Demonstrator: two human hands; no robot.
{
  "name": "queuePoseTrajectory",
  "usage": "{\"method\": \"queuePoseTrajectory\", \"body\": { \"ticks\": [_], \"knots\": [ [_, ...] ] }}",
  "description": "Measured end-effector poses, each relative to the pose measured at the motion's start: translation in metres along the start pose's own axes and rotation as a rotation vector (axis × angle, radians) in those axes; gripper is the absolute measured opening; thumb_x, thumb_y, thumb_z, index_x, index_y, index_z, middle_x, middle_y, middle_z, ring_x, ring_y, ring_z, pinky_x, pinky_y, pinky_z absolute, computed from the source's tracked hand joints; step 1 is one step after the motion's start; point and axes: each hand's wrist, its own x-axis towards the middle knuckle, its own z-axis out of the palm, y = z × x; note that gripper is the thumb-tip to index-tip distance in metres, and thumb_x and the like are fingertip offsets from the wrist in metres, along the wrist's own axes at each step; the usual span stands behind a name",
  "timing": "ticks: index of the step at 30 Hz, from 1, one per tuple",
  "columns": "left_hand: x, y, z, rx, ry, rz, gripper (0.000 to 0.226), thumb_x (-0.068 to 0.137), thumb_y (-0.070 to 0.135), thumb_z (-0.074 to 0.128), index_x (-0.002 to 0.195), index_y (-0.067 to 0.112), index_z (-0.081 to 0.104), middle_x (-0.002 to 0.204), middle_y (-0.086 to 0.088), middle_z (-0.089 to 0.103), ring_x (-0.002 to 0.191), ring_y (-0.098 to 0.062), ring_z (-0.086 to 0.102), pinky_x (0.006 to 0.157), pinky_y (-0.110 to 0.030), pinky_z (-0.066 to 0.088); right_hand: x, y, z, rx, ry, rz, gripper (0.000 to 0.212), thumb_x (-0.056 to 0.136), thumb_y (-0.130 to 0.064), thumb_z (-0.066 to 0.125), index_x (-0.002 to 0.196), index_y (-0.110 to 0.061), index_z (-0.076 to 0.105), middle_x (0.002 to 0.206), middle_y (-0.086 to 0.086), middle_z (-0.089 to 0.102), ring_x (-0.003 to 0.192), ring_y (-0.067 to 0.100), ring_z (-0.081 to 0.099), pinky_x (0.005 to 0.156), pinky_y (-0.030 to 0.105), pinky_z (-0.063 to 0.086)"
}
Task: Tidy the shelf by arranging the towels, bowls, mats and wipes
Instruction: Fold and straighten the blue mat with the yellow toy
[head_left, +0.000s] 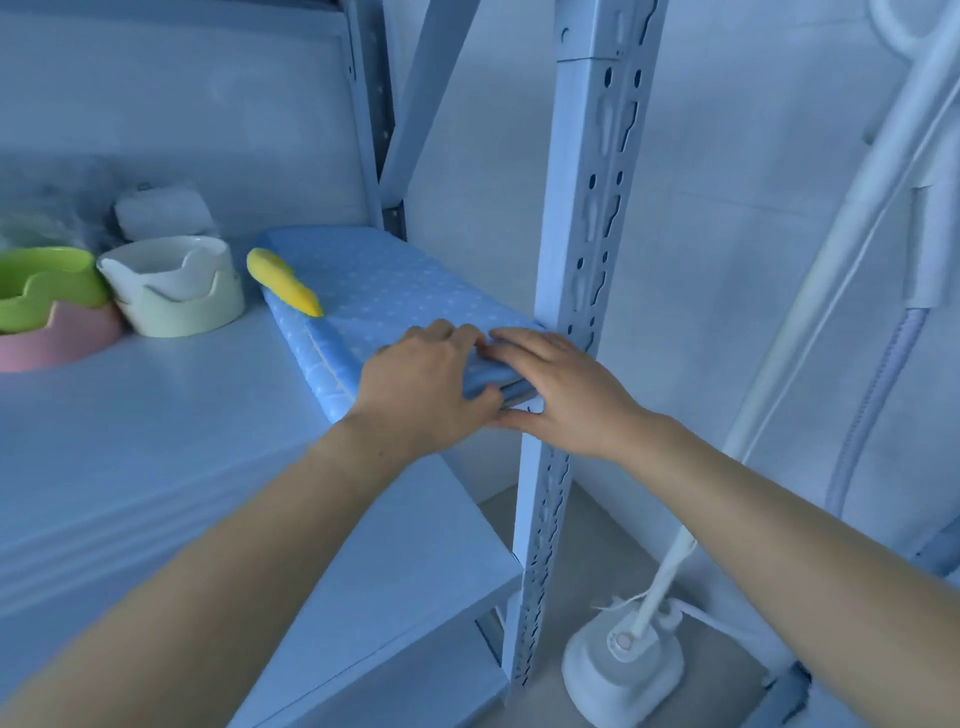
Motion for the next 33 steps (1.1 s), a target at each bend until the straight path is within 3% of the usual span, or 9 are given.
{"method": "queuePoseTrajectory", "body": {
  "ticks": [2, 6, 13, 23, 28, 33],
  "knots": [
    [-0.001, -0.001, 0.006, 0.063, 0.018, -0.044, 0.056, 0.076, 0.057, 0.039, 0.121, 0.025, 0.051, 0.118, 0.005, 0.055, 0.108, -0.02, 0.051, 0.08, -0.032, 0.041, 0.002, 0.008, 0.005, -0.014, -0.043, -0.056, 0.077, 0.077, -0.068, 0.03, 0.138, -0.021, 0.041, 0.145, 0.0, 0.04, 0.133, 0.019, 0.036, 0.112, 0.036, 0.022],
    [-0.011, -0.003, 0.016, 0.127, 0.101, -0.104, 0.074, 0.07, 0.065, 0.024, 0.119, 0.019, 0.056, 0.116, 0.002, 0.058, 0.105, -0.022, 0.055, 0.084, -0.032, 0.042, 0.006, 0.02, 0.018, 0.01, 0.025, -0.13, 0.069, 0.082, -0.062, 0.031, 0.132, -0.017, 0.049, 0.139, 0.004, 0.047, 0.127, 0.025, 0.044, 0.106, 0.037, 0.03],
    [-0.028, 0.0, 0.024, 0.25, 0.166, -0.138, 0.058, 0.084, 0.058, 0.036, 0.117, 0.017, 0.059, 0.116, -0.001, 0.06, 0.104, -0.024, 0.059, 0.086, -0.035, 0.045, 0.009, 0.024, 0.033, -0.005, 0.119, -0.15, 0.058, 0.085, -0.055, 0.036, 0.126, -0.017, 0.052, 0.13, 0.003, 0.054, 0.12, 0.023, 0.049, 0.098, 0.029, 0.023],
    [-0.017, -0.006, 0.025, 0.252, 0.115, -0.18, 0.058, 0.085, 0.057, 0.03, 0.12, 0.019, 0.057, 0.118, 0.001, 0.06, 0.103, -0.023, 0.059, 0.087, -0.034, 0.043, 0.022, 0.03, 0.037, -0.009, 0.06, -0.171, 0.064, 0.086, -0.06, 0.024, 0.134, -0.021, 0.041, 0.138, -0.001, 0.042, 0.13, 0.019, 0.035, 0.103, 0.027, 0.012],
    [-0.009, -0.015, 0.025, 0.221, 0.123, -0.178, 0.059, 0.085, 0.058, 0.03, 0.12, 0.019, 0.057, 0.117, 0.002, 0.059, 0.101, -0.023, 0.059, 0.087, -0.034, 0.043, 0.031, 0.03, 0.036, 0.022, 0.033, -0.176, 0.056, 0.092, -0.054, 0.037, 0.138, -0.022, 0.034, 0.143, -0.003, 0.034, 0.135, 0.016, 0.026, 0.109, 0.03, 0.011],
    [0.001, -0.028, 0.022, 0.134, 0.118, -0.181, 0.065, 0.081, 0.063, 0.029, 0.121, 0.02, 0.057, 0.12, 0.004, 0.059, 0.103, -0.021, 0.058, 0.087, -0.029, 0.041, 0.044, 0.029, 0.036, 0.067, -0.042, -0.148, 0.054, 0.094, -0.053, 0.03, 0.141, -0.024, 0.027, 0.147, -0.004, 0.026, 0.137, 0.014, 0.018, 0.112, 0.032, 0.008]
  ]
}}
